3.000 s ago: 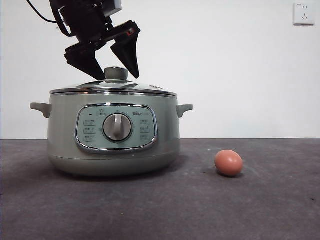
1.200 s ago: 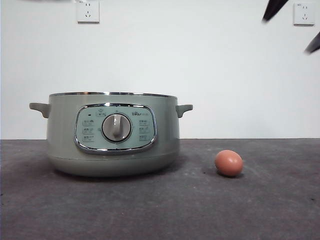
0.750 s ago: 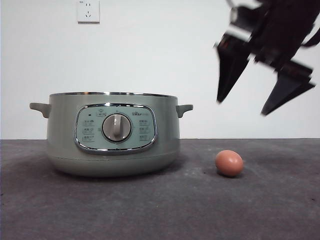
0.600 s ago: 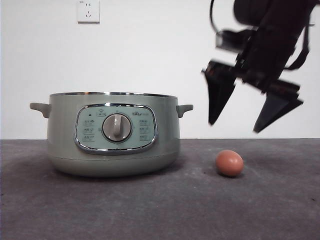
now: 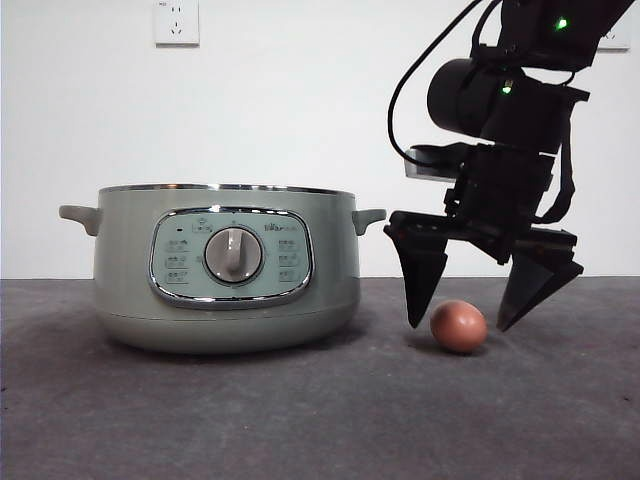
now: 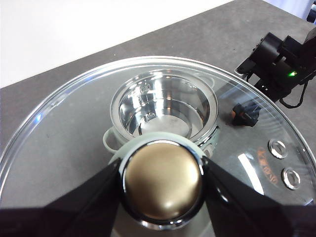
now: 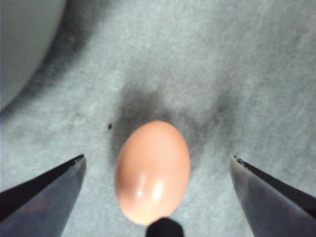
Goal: Pick up the egg,open the lid,put the egg in the pot,close the lid
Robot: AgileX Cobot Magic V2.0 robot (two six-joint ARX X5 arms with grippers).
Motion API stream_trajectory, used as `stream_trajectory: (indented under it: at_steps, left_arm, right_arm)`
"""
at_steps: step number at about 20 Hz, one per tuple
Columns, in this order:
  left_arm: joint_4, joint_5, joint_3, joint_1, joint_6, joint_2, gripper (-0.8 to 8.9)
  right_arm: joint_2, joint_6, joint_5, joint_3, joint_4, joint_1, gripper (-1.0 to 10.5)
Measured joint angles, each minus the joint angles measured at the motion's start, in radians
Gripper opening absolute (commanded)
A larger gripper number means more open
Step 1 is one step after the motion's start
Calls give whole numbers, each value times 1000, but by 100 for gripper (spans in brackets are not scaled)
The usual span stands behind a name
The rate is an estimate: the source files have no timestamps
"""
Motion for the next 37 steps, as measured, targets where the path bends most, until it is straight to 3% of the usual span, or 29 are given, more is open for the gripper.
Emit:
stream_trajectory:
  at_steps: [3,8,15,21,25,30,37]
  left_arm:
    - [0,0,0,0,0,0,-8]
    - [0,0,0,0,0,-1,-8]
    - [0,0,0,0,0,-1,-8]
    - [-1,0,0,0,0,-1,-8]
    - [-1,0,0,0,0,-1,-8]
    - [-5,0,0,0,0,-1,-8]
    - [-7,0,0,0,0,-1,-8]
  right_arm:
    - [9,4,0,0,0,0,207]
    - [9,4,-1,2,3,0,-17]
    - [-25,3,-2,3,-65,0,-12]
    - [-312,3,-3,10,-86,3,-12]
    - [-361,-14,-20,113,-73,61,-12]
    - [-207,-42,-24,379,-65,172,-13]
    - [189,-88,-23,832,-213,236,-13]
